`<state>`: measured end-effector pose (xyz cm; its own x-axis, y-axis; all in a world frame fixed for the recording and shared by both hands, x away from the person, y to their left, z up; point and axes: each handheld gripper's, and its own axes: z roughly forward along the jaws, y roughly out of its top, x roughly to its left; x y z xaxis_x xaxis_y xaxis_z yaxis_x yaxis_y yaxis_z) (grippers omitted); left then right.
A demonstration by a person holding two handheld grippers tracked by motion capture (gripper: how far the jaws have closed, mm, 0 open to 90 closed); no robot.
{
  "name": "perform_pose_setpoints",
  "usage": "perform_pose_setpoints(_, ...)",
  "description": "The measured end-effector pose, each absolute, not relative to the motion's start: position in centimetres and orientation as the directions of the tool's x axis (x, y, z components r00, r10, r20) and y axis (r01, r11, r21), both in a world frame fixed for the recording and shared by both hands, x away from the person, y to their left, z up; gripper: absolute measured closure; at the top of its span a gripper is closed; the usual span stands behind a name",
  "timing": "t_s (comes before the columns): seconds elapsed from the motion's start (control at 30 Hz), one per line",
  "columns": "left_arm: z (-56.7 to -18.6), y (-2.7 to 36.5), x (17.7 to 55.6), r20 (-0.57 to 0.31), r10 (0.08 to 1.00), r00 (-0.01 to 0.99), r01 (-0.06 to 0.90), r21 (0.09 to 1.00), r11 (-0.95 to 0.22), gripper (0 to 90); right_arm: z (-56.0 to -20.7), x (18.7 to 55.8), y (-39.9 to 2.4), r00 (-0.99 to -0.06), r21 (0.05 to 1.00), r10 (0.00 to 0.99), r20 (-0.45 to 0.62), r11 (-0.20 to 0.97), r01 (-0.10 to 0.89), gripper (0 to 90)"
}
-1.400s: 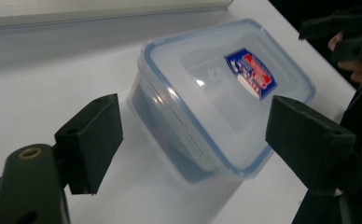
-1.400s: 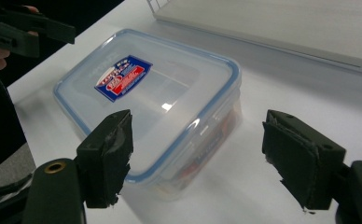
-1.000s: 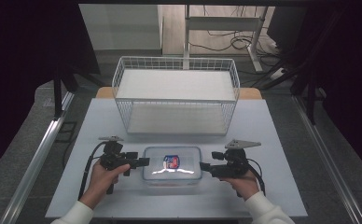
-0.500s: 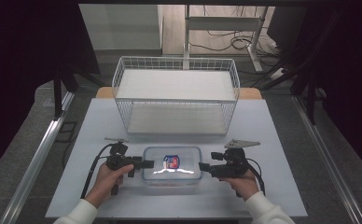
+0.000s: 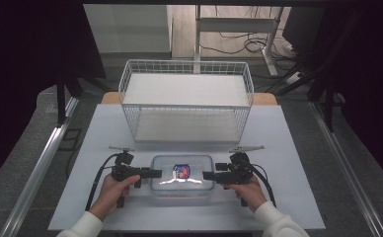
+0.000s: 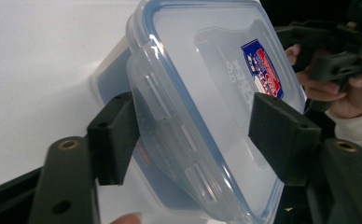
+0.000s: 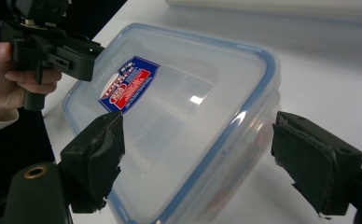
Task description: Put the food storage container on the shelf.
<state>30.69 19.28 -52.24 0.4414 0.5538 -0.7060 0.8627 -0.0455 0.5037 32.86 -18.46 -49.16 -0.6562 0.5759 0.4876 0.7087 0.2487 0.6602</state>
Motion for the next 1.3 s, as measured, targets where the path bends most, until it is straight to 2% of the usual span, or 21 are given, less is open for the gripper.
perform_pose_setpoints(0.33, -52.2, 19.3, 30.7, -0.711, 0.554, 0.433, 0.866, 0.498, -0.039, 35.9, -50.1, 33.9, -18.1, -0.602, 0.588, 0.563, 0.566, 0.236, 0.773, 18.2)
perform_pose_setpoints(0.37, -52.2, 19.3, 30.7, -0.711, 0.555, 0.431, 0.868, 0.496, -0.038, 35.9, -50.4, 34.1, -18.1, -0.579, 0.566, 0.574, 0.579, 0.227, 0.792, 22.3)
perform_pose_setpoints(0.5, -52.2, 19.3, 30.6, -0.709, 0.557, 0.431, 0.868, 0.496, -0.04, 36.0, -50.7, 34.4, -18.1, -0.54, 0.52, 0.566, 0.623, 0.216, 0.826, 23.1)
perform_pose_setpoints(0.6, -52.2, 19.3, 30.6, -0.71, 0.559, 0.429, 0.868, 0.496, -0.035, 36.1, -50.4, 34.4, -18.5, -0.514, 0.501, 0.571, 0.64, 0.197, 0.843, 31.2)
perform_pose_setpoints(0.63, -52.2, 19.3, 30.5, -0.709, 0.559, 0.429, 0.867, 0.497, -0.035, 36.1, -50.4, 34.4, -18.5, -0.514, 0.501, 0.571, 0.64, 0.197, 0.843, 31.2)
perform_pose_setpoints(0.7, -52.1, 19.3, 30.4, -0.71, 0.56, 0.427, 0.868, 0.495, -0.033, 36.8, -50.0, 34.2, -18.7, -0.513, 0.51, 0.579, 0.634, 0.185, 0.84, 38.4)
perform_pose_setpoints(0.83, -51.9, 19.4, 30.1, -0.705, 0.562, 0.432, 0.862, 0.507, -0.027, 39.0, -49.9, 33.9, -19.0, -0.485, 0.501, 0.58, 0.654, 0.148, 0.853, 43.1)
perform_pose_setpoints(1.07, -51.2, 19.6, 28.7, -0.688, 0.568, 0.451, 0.843, 0.538, -0.018, 44.7, -49.4, 33.2, -19.2, -0.497, 0.523, 0.573, 0.652, 0.136, 0.842, 47.9)
perform_pose_setpoints(1.3, -50.5, 19.4, 27.5, -0.657, 0.584, 0.477, 0.821, 0.571, -0.028, 46.1, -48.7, 31.8, -19.5, -0.512, 0.55, 0.573, 0.64, 0.124, 0.826, 51.9)
